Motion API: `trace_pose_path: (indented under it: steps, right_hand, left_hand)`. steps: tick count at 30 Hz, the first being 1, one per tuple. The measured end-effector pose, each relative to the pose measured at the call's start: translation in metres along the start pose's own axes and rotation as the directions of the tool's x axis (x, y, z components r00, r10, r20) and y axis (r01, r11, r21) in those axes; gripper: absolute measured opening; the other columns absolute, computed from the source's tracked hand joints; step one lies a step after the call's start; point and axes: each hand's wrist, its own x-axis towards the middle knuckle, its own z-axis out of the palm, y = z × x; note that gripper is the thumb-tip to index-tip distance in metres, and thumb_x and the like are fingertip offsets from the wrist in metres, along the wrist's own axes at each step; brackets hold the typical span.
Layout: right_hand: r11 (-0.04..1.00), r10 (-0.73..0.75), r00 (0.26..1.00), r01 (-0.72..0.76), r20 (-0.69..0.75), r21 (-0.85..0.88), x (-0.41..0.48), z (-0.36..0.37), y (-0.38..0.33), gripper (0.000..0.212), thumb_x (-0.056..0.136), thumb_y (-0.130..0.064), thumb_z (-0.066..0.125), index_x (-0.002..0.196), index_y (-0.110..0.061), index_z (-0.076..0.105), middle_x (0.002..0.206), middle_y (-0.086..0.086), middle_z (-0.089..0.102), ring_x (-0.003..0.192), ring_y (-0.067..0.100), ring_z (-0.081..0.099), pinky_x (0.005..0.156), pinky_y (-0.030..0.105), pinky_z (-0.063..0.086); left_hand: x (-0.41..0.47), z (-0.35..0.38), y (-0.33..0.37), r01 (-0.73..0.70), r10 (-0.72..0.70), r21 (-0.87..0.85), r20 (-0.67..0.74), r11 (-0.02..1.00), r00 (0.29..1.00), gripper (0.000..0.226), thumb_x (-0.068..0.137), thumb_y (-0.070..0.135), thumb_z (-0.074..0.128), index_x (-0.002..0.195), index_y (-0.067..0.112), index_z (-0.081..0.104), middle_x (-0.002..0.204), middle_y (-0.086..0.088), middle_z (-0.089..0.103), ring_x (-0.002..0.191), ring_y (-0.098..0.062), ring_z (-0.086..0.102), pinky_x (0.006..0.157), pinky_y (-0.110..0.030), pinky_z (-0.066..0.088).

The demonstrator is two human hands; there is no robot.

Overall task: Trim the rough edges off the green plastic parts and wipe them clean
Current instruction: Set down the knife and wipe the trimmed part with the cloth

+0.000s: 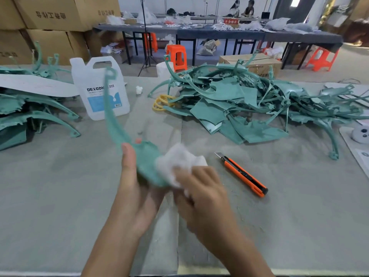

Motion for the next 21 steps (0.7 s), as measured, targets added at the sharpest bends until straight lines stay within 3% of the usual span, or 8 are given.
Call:
trace_pose_path:
  steps: [2,4,6,10,13,16,18,21]
  right_hand:
    - [0.993,-0.088,0.986,0.075,0.143,0.091,-0.01,0.004,-0.002,0.036,0.09,-0.016,0.07,0.124,-0.027,0.069,0.098,-0.016,0.055,0.094,0.014,0.053,0.086,0.019,0.042]
    - [0.944,0.057,0.976,-0.12,0.208,0.306,-0.009,-0.002,0.002,0.034,0.094,-0.023,0.06,0.126,-0.032,0.069,0.104,-0.028,0.055,0.097,0.003,0.055,0.088,0.019,0.044]
    - [0.889,0.237,0.965,-0.261,0.108,0.377,0.0,-0.007,0.004,0.027,0.096,-0.029,0.053,0.118,-0.036,0.067,0.103,-0.028,0.053,0.096,0.009,0.058,0.084,0.03,0.05]
    - [0.946,0.118,0.991,-0.133,0.067,0.296,0.015,0.01,-0.018,0.028,0.107,-0.047,0.034,0.127,-0.039,0.052,0.124,-0.015,0.052,0.12,0.012,0.049,0.103,0.035,0.042]
    - [0.995,0.089,0.994,-0.087,0.056,-0.049,0.013,0.03,-0.013,0.049,0.109,-0.049,0.018,0.15,-0.033,0.038,0.146,-0.011,0.048,0.139,0.027,0.036,0.115,0.054,0.026]
    - [0.996,0.084,0.996,-0.084,-0.023,-0.016,0.013,0.037,-0.001,0.043,0.11,-0.04,0.025,0.15,-0.032,0.039,0.148,-0.007,0.045,0.138,0.029,0.038,0.117,0.052,0.026]
    - [0.968,0.228,0.971,-0.219,-0.069,0.119,0.014,0.041,0.008,0.039,0.109,-0.037,0.033,0.143,-0.025,0.046,0.142,0.006,0.044,0.132,0.023,0.042,0.116,0.038,0.031]
    - [0.782,0.573,0.819,-0.55,0.009,0.293,0.019,0.035,0.038,0.026,0.108,-0.036,0.041,0.121,-0.022,0.058,0.116,0.004,0.057,0.105,0.016,0.054,0.094,0.039,0.045]
  left_hand:
    - [-0.005,-0.002,0.003,0.052,-0.041,-0.147,0.074,0.988,0.996,0.054,0.065,0.05,0.087,0.105,0.015,0.078,0.108,-0.004,0.075,0.096,-0.02,0.072,0.081,-0.039,0.061]
    - [-0.007,-0.008,0.007,0.054,-0.042,-0.154,0.079,0.987,0.996,0.035,0.081,0.038,0.069,0.101,0.011,0.08,0.113,-0.009,0.074,0.099,-0.023,0.073,0.081,-0.04,0.06]
    - [-0.008,-0.011,0.006,0.075,-0.067,-0.104,0.075,0.992,0.995,0.034,0.086,0.032,0.059,0.104,0.011,0.08,0.119,-0.012,0.072,0.102,-0.024,0.073,0.082,-0.04,0.061]
    - [-0.021,0.005,-0.021,0.087,-0.082,-0.078,0.062,0.993,0.995,0.042,0.094,0.034,0.045,0.09,0.017,0.083,0.1,-0.002,0.078,0.088,-0.013,0.075,0.065,-0.026,0.06]
    - [-0.024,0.012,-0.024,0.097,-0.092,-0.06,0.08,0.993,0.993,0.035,0.088,0.044,0.053,0.099,0.027,0.082,0.112,0.003,0.075,0.104,-0.008,0.071,0.072,-0.025,0.059]
    - [-0.019,0.003,-0.013,0.15,-0.143,-0.055,0.109,0.987,0.984,0.041,0.088,0.051,0.053,0.107,0.026,0.08,0.119,-0.001,0.073,0.109,-0.013,0.07,0.074,-0.028,0.059]
    - [-0.019,0.0,-0.011,0.116,-0.11,-0.055,0.108,0.992,0.988,0.046,0.091,0.05,0.048,0.106,0.021,0.08,0.118,-0.006,0.074,0.107,-0.017,0.071,0.075,-0.031,0.06]
    - [-0.02,-0.005,-0.003,0.007,-0.002,-0.039,0.124,0.999,0.992,0.048,0.096,0.049,0.042,0.109,0.023,0.079,0.124,-0.006,0.071,0.113,-0.02,0.069,0.08,-0.035,0.06]
